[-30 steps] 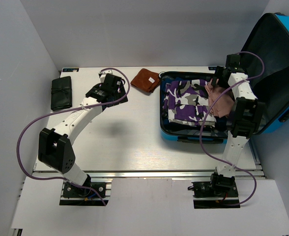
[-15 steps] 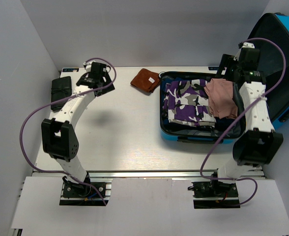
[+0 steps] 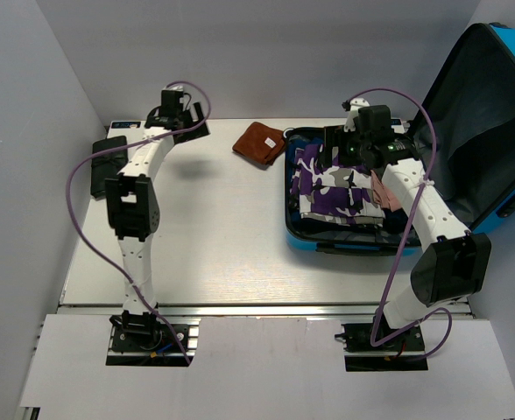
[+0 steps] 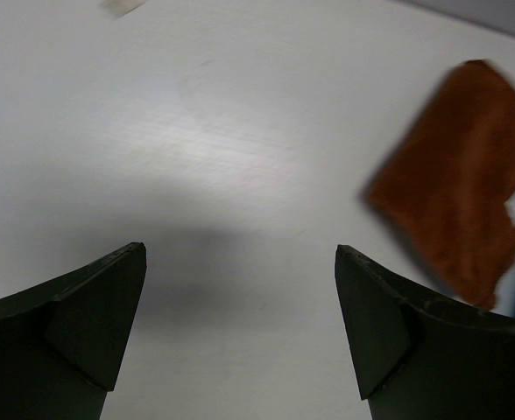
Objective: Pack the luggage
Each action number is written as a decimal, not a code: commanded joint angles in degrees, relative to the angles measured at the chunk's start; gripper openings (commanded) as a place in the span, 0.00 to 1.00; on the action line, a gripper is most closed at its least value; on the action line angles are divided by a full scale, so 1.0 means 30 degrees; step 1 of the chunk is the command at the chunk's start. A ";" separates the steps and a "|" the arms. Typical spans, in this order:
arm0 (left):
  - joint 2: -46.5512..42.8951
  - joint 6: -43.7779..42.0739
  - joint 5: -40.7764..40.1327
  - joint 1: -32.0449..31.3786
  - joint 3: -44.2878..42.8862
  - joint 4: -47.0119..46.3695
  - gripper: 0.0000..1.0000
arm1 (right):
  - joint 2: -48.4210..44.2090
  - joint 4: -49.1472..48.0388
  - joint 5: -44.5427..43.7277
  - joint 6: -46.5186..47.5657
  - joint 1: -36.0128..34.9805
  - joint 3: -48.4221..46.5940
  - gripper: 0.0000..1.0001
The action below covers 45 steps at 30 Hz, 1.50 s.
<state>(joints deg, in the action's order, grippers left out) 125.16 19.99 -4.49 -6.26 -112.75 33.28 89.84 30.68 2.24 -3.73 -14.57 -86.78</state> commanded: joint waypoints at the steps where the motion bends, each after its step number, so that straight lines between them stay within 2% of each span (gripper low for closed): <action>1: 0.1953 -0.1389 0.4862 -0.1075 -0.3803 -0.2040 0.98 | -0.1234 -0.1347 0.0366 -0.0779 -0.0154 0.1005 0.89; 4: 0.4680 -0.2089 0.5569 -0.2155 -0.6849 -0.2798 0.98 | -0.2229 -0.1612 0.0746 -0.0955 -0.0271 0.2031 0.89; 6: 0.5298 -0.2559 0.5395 -0.2860 -0.6890 -0.3909 0.98 | -0.2670 -0.1641 0.0777 -0.1131 -0.0330 0.2819 0.89; 10: 0.6701 -0.4783 0.1773 -0.4822 -0.7151 -0.6255 0.98 | -0.3695 -0.1409 0.0601 -0.1307 -0.0272 0.3585 0.89; 16: 0.8227 -0.4642 0.0064 -0.5061 -0.7476 -0.7606 0.98 | -0.4429 -0.1027 0.0600 -0.1394 -0.0300 0.4113 0.89; 20: 0.8639 -0.4379 -0.1135 -0.5440 -0.7388 -0.6643 0.98 | -0.4722 -0.1200 0.1039 -0.1570 -0.0330 0.4668 0.89; 24: 0.8260 -0.3851 -0.1401 -0.6055 -0.6104 -0.4625 0.91 | -0.5016 -0.1233 0.1275 -0.1687 -0.0329 0.5197 0.89; 29: 0.7382 -0.3529 -0.2280 -0.6438 -0.4169 -0.1667 0.90 | -0.5718 -0.0880 0.1304 -0.1600 -0.0417 0.5780 0.89; 32: 0.6183 -0.2739 -0.2780 -0.6672 -0.2120 0.0062 0.90 | -0.6421 -0.1026 0.1363 -0.1658 -0.0476 0.6484 0.89; 36: 0.2795 -0.1013 -0.3951 -0.7344 0.2182 0.1824 0.90 | -0.7240 -0.0763 0.1713 -0.1483 -0.0680 0.7012 0.89; 37: 0.1969 -0.0109 -0.3720 -0.7520 0.4629 0.2031 0.91 | -0.7446 -0.0763 0.1859 -0.1453 -0.0826 0.7130 0.89; 39: 0.0124 0.1646 -0.3485 -0.8018 0.7539 0.2033 0.92 | -0.7768 -0.0705 0.2094 -0.1482 -0.1437 0.7538 0.89; 40: -0.1945 0.2209 -0.3135 -0.8223 1.0686 0.1830 0.94 | -0.7857 -0.0646 0.2182 -0.1569 -0.1675 0.7715 0.89; 41: -0.3038 0.2881 -0.2378 -0.8399 1.2168 0.1363 0.98 | -0.7916 -0.0645 0.2125 -0.1715 -0.1851 0.7804 0.89; 45: -0.8721 0.4526 0.1463 -0.9102 1.8325 -0.0805 0.98 | -0.7304 -0.0411 0.1773 -0.2273 -0.4426 0.8127 0.89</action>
<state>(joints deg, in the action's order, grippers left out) 105.51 26.92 -10.52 -32.10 -68.12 25.23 67.29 29.10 7.07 -9.08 -23.94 -62.89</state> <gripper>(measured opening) 0.976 0.894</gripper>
